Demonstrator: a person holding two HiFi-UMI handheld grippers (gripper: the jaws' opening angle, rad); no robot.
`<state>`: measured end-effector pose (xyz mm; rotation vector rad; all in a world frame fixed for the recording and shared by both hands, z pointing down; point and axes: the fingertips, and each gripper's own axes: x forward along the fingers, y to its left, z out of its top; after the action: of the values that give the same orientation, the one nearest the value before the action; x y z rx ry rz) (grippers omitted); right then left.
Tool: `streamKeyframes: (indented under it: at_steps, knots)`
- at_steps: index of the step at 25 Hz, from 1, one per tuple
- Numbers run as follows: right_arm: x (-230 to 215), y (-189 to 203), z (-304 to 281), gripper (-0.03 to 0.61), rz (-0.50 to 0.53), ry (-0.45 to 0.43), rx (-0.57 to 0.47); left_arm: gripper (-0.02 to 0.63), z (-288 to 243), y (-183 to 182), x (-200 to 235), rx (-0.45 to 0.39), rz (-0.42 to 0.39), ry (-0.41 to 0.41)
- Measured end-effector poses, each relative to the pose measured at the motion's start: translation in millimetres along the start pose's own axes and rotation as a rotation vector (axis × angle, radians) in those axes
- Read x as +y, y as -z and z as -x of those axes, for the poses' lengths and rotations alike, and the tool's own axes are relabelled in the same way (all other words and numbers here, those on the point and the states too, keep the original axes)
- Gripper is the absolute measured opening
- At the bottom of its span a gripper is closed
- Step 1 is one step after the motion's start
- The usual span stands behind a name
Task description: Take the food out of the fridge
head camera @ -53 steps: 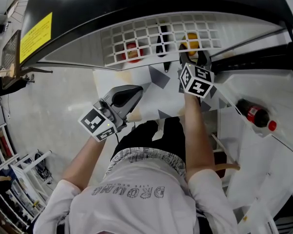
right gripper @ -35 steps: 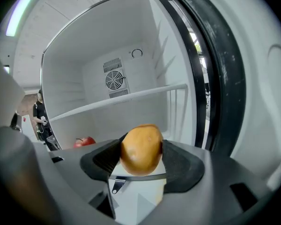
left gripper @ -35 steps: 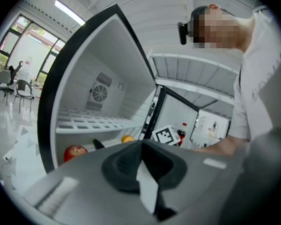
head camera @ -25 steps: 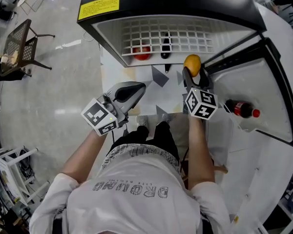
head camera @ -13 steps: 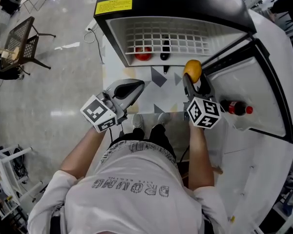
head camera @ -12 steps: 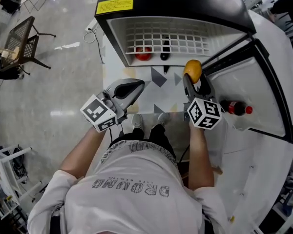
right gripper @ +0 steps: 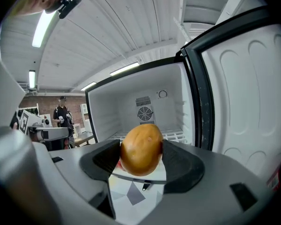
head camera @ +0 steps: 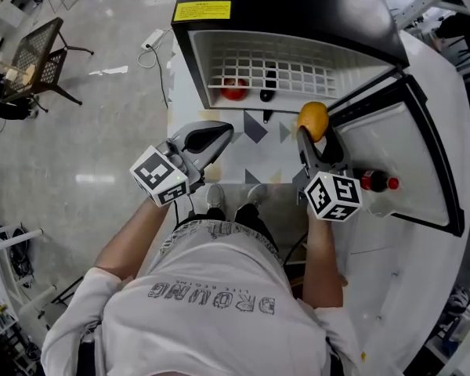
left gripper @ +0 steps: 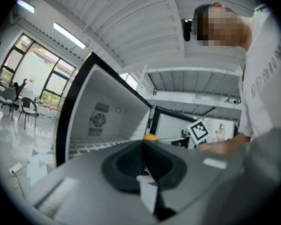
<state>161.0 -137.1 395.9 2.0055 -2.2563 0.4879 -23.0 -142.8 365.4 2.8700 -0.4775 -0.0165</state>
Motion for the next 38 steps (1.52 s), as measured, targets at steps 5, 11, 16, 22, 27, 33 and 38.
streamKeyframes:
  at_steps: [5, 11, 16, 22, 27, 33, 38]
  knots:
    - [8.6, -15.6, 2.9, 0.282, 0.012, -0.04, -0.021, 0.008, -1.6, -3.9, 2.9, -0.006, -0.001, -0.021]
    - [24.4, -32.5, 4.9, 0.282, 0.036, -0.104, -0.039, 0.008, -1.7, -6.2, 7.0, -0.016, 0.003, -0.041]
    - [32.3, -41.6, 3.1, 0.282, 0.05, -0.148, -0.045, 0.008, -3.4, -8.0, 11.0, -0.026, 0.013, -0.054]
    - [38.2, -51.9, 1.0, 0.282, 0.054, -0.18, -0.057, 0.008, -5.5, -9.9, 16.3, -0.029, 0.01, -0.071]
    - [40.1, -54.3, -3.1, 0.282, 0.052, -0.2, -0.054, 0.008, -8.3, -10.0, 19.0, -0.034, 0.017, -0.082]
    - [40.4, -52.0, -8.6, 0.282, 0.052, -0.216, -0.04, 0.008, -11.3, -9.2, 22.8, -0.03, 0.014, -0.087]
    - [38.9, -50.3, -10.6, 0.282, 0.039, -0.223, -0.033, 0.008, -13.6, -8.9, 22.3, -0.031, 0.019, -0.088]
